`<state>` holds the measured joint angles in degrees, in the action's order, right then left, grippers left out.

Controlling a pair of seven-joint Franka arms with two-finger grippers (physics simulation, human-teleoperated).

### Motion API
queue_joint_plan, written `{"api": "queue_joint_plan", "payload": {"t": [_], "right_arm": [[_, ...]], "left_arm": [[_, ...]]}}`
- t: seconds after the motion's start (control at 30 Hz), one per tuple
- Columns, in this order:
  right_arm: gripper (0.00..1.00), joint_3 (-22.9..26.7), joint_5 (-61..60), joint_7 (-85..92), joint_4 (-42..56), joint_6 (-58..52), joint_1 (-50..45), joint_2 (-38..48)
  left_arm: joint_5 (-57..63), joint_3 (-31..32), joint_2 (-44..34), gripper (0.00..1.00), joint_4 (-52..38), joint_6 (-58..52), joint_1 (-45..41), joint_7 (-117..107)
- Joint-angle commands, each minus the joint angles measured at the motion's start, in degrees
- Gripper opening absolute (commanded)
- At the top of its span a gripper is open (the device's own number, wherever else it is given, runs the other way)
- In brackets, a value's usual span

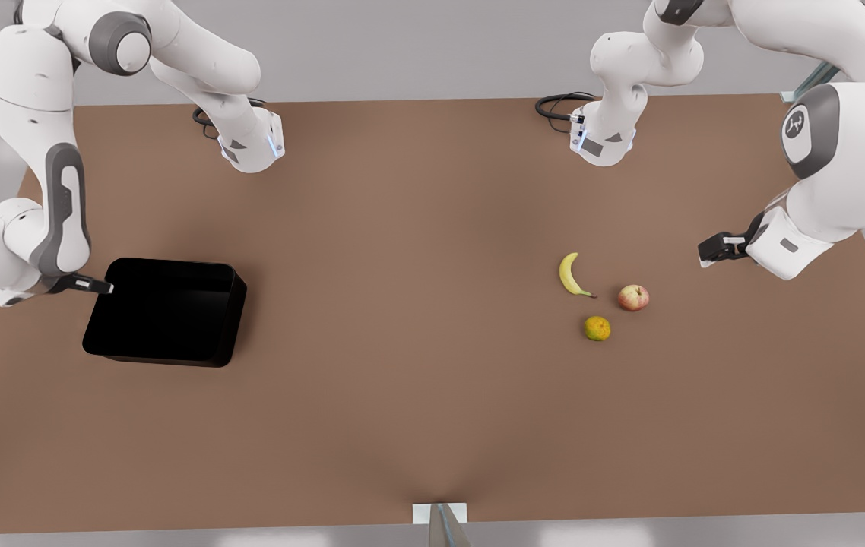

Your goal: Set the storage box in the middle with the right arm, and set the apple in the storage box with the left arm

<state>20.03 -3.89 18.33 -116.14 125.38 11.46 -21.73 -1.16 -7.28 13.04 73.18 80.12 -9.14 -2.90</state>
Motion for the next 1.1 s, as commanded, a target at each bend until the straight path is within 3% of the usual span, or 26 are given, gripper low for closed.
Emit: {"api": "queue_joint_plan", "payload": {"t": [0.0, 0.27, 0.5, 0.53, 0.57, 0.6, 0.73, 0.8, 0.93, 1.07], "right_arm": [[1.0, 0.88, -1.82, 6.54, -2.07, 13.05, 0.06, -0.06], [1.0, 2.03, -3.93, 6.37, -3.39, 12.17, 0.15, -6.57], [1.0, 2.03, -3.93, 6.28, -1.81, 7.07, 0.06, -5.78], [0.91, 2.03, -4.02, 6.19, -0.67, 4.62, 0.14, -5.86], [0.64, 2.03, -4.02, 6.36, -0.67, 4.43, 0.06, -5.86], [0.52, 2.03, -3.93, 6.45, -0.67, 4.43, 0.14, -5.86], [0.38, 2.03, -3.93, 6.63, 0.47, 2.59, 0.23, -5.95], [0.24, 2.03, -3.93, 6.8, 1.0, 1.1, 0.41, -5.86], [0.21, 1.94, -3.84, 7.68, 5.21, -5.4, -0.03, -5.34], [0.21, 1.94, -4.19, 7.07, 10.06, -13.06, -7.06, -3.05]], "left_arm": [[0.02, -0.01, -0.11, 1.0, -0.06, -0.58, 0.0, -0.35], [0.02, -0.01, -0.03, 1.0, -0.05, -0.49, 0.0, -0.27], [0.02, -0.01, -0.03, 1.0, 0.03, -0.76, 0.0, -0.27], [0.02, -0.01, -0.03, 1.0, -0.05, -0.76, 0.0, -0.27], [0.02, -0.01, -0.03, 1.0, -0.06, -0.76, 0.0, -0.27], [0.02, -0.01, -0.03, 1.0, 0.03, -0.76, 0.0, -0.27], [0.02, -0.01, -0.03, 1.0, -0.06, -0.76, 0.0, -0.27], [0.02, -0.01, -0.03, 1.0, 0.03, -0.76, 0.0, -0.27], [-0.07, -0.01, -0.03, 1.0, -0.05, -0.76, 0.0, -0.27], [-0.07, -0.01, -0.11, 1.0, 0.03, -0.76, 0.0, -0.27]]}}
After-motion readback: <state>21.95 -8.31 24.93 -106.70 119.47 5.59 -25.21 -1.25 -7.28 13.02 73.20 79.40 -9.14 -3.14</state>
